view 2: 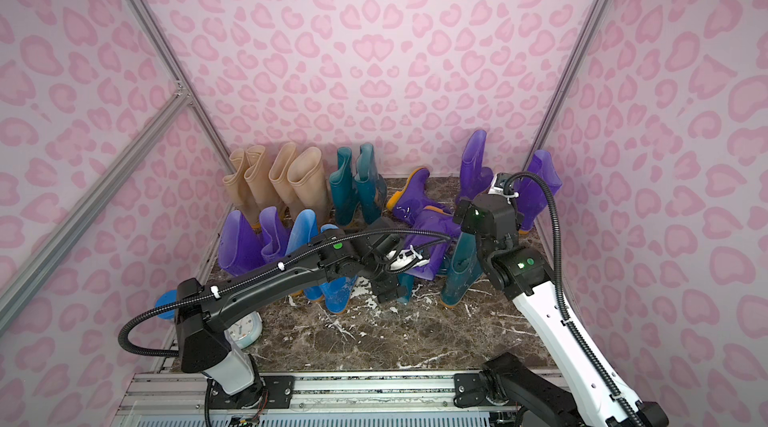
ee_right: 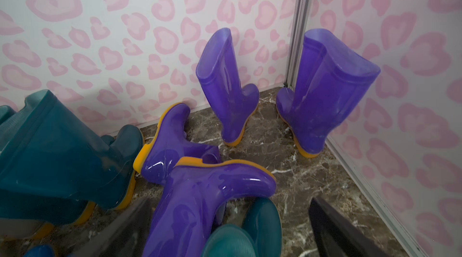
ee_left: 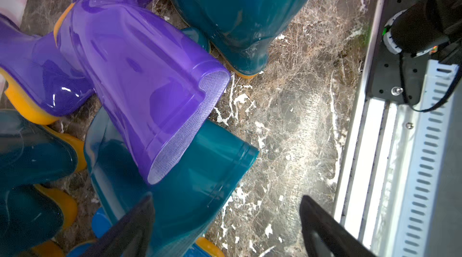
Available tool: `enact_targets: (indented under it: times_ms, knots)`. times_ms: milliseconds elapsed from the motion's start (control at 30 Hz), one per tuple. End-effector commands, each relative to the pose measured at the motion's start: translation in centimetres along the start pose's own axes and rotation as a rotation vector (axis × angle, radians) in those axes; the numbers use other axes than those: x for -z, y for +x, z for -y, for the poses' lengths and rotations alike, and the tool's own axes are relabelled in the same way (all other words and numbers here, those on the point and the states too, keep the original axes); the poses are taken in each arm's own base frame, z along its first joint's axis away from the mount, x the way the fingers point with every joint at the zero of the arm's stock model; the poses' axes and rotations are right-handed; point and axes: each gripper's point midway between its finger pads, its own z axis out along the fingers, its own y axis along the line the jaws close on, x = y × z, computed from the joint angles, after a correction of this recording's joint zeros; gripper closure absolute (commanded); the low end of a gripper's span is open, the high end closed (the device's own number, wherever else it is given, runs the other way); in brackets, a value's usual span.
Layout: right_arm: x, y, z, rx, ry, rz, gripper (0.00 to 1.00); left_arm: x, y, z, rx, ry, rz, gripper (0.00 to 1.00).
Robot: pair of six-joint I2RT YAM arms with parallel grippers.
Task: Match and arrange rain boots in pairs
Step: Pick up the rain boot from the rain pile shoes.
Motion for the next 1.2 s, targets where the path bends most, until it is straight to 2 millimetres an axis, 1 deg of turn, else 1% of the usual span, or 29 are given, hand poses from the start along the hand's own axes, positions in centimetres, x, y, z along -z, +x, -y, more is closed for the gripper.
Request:
enact_targets:
  times_ms: [0,67,167,200,300,367,400,433,467,533,567,667,733,767,833,900,933,967,1000,1033,1067,1100,1167]
  knots:
    - [0.8,2.4,0.7,-0.053,-0.001,-0.116,0.01,-0.6,-1.3,-0.8,-0.115,-0.053,0.049,0.06]
    - [1.0,3.2,0.2,-0.073,-0.042,-0.151,0.01,-1.2,-1.8,-0.8,-0.154,-0.062,0.071,0.05]
    - [0.6,4.7,-0.4,-0.09,-0.072,-0.2,0.01,-2.4,-3.0,-1.2,-0.205,-0.095,0.113,0.05]
    - [0.4,5.1,-0.3,-0.099,-0.066,-0.207,0.01,-2.9,-3.3,-1.3,-0.215,-0.106,0.127,0.05]
    - [0.0,4.9,0.3,-0.155,-0.064,-0.198,0.01,-4.7,-3.5,-1.4,-0.257,-0.128,0.144,0.06]
    - [-0.4,4.9,0.6,-0.204,-0.1,-0.191,0.01,-5.7,-3.7,-2.1,-0.257,-0.184,0.162,0.07]
    - [-0.8,5.1,0.9,-0.23,-0.116,-0.196,0.01,-6.5,-3.3,-2.3,-0.264,-0.207,0.165,0.07]
    - [-1.1,5.3,1.1,-0.252,-0.128,-0.204,0.01,-7.1,-3.3,-2.5,-0.265,-0.229,0.176,0.07]
    - [-1.5,5.7,1.3,-0.27,-0.142,-0.214,0.01,-7.7,-3.5,-3.3,-0.259,-0.275,0.19,0.07]
    - [-2.1,6.2,1.2,-0.275,-0.163,-0.238,0.01,-8.9,-3.6,-4.2,-0.266,-0.335,0.183,0.07]
    - [-2.3,6.4,1.1,-0.257,-0.164,-0.247,0.01,-9.3,-3.9,-4.9,-0.25,-0.369,0.185,0.08]
    - [-2.4,5.9,1.2,-0.239,-0.156,-0.239,0.1,-9.9,-4.6,-5.9,-0.231,-0.411,0.216,0.08]
    - [-2.4,5.8,0.9,-0.238,-0.178,-0.231,0.17,-10.6,-4.7,-6.4,-0.23,-0.425,0.197,0.12]
    - [-2.5,6.0,0.8,-0.236,-0.187,-0.236,0.23,-10.9,-4.8,-6.6,-0.232,-0.436,0.192,0.16]
    - [-2.9,6.6,0.7,-0.232,-0.202,-0.253,0.37,-11.0,-4.8,-6.9,-0.232,-0.437,0.187,0.28]
    - [-3.3,7.1,0.8,-0.232,-0.21,-0.265,0.56,-10.7,-4.8,-7.3,-0.231,-0.444,0.181,0.49]
    - [-3.4,7.1,1.1,-0.232,-0.207,-0.262,0.68,-10.5,-4.9,-7.4,-0.233,-0.448,0.177,0.59]
    - [-3.5,7.0,1.4,-0.23,-0.197,-0.253,0.81,-10.3,-4.7,-7.6,-0.231,-0.448,0.173,0.71]
    - [-3.6,6.8,1.9,-0.233,-0.185,-0.242,0.93,-10.1,-4.6,-7.8,-0.228,-0.445,0.168,0.8]
    - [-3.7,6.6,2.2,-0.24,-0.177,-0.234,1.0,-9.5,-5.1,-8.1,-0.222,-0.442,0.178,0.88]
    - [-3.7,6.3,2.6,-0.249,-0.173,-0.223,1.0,-8.9,-5.4,-8.3,-0.213,-0.433,0.179,0.95]
    - [-3.6,6.0,2.9,-0.251,-0.167,-0.213,1.0,-8.5,-5.4,-8.4,-0.204,-0.417,0.17,0.98]
    - [-3.5,5.2,3.5,-0.253,-0.141,-0.181,1.0,-7.4,-5.8,-8.7,-0.178,-0.398,0.167,0.98]
